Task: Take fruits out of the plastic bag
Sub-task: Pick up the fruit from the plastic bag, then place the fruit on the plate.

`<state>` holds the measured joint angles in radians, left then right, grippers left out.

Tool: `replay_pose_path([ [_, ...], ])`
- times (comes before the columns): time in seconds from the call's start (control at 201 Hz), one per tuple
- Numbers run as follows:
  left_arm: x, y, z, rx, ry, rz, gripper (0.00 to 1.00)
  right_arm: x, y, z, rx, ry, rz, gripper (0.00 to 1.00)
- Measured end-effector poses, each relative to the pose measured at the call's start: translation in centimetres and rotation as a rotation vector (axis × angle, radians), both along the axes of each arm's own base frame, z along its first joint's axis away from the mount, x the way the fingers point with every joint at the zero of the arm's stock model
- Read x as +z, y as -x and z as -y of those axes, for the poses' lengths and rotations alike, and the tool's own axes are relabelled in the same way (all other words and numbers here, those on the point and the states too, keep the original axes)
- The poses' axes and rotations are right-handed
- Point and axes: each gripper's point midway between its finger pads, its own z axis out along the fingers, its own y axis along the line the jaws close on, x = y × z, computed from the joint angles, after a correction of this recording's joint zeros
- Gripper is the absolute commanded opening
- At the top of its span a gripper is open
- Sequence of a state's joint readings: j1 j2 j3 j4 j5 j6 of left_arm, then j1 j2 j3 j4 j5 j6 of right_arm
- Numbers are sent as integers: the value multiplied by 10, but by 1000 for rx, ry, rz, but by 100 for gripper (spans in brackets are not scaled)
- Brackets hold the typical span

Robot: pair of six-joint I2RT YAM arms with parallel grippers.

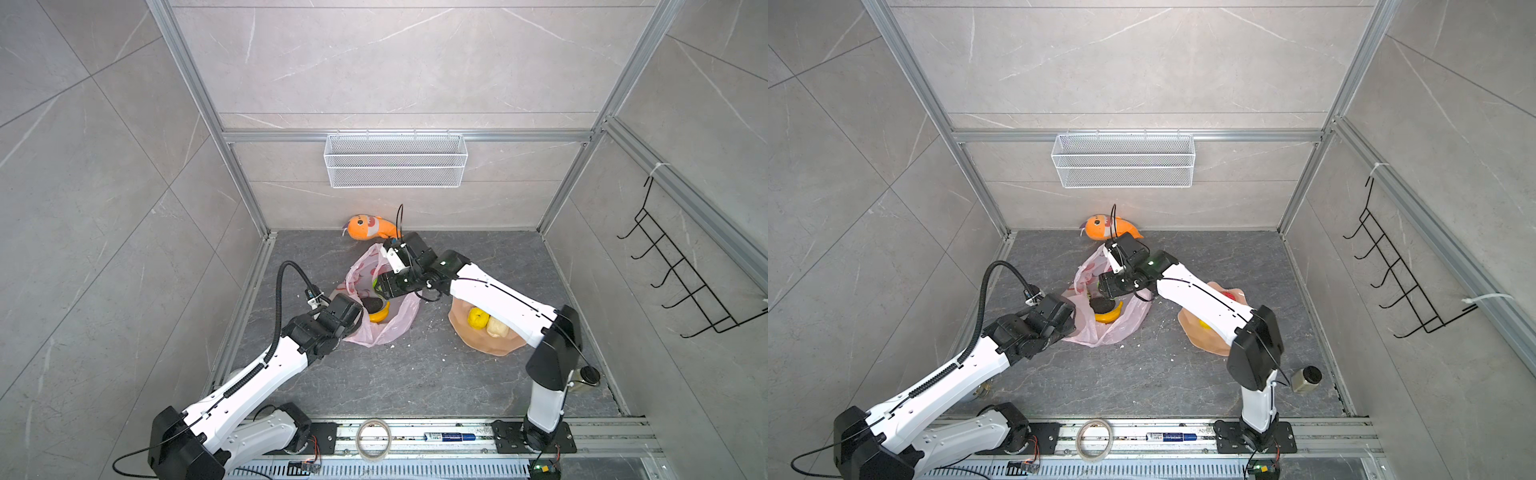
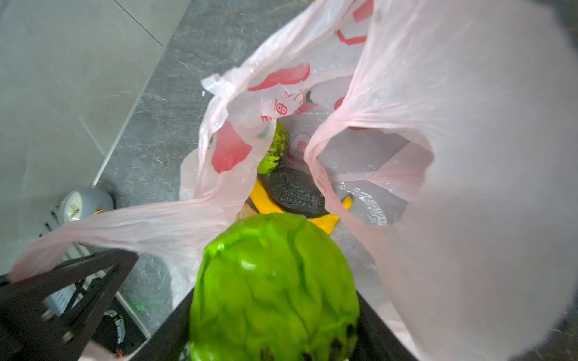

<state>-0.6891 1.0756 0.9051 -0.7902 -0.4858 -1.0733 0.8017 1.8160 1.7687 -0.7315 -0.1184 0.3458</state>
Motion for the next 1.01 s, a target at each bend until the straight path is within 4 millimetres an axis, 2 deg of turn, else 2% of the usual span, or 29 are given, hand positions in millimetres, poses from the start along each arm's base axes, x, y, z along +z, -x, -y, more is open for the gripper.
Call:
replay_pose_path([
  [0.179, -2, -3, 3, -4, 0, -2, 0, 36, 21, 29, -11, -35, 46, 42],
  [0.324, -1, -6, 7, -13, 16, 9, 0, 36, 29, 69, -76, -5, 57, 42],
  [0.543, -1, -9, 13, -34, 29, 12, 0, 9, 25, 169, -297, 109, 26, 42],
  [0.647, -3, -10, 17, -47, 35, 4, 0, -7, 26, 211, -400, 177, 13, 43],
  [0.752, -5, -11, 20, -54, 38, 1, 0, -22, 26, 243, -489, 246, 4, 43],
  [1.011, -7, -12, 22, -66, 35, -5, 0, -65, 26, 308, -673, 367, -72, 43],
])
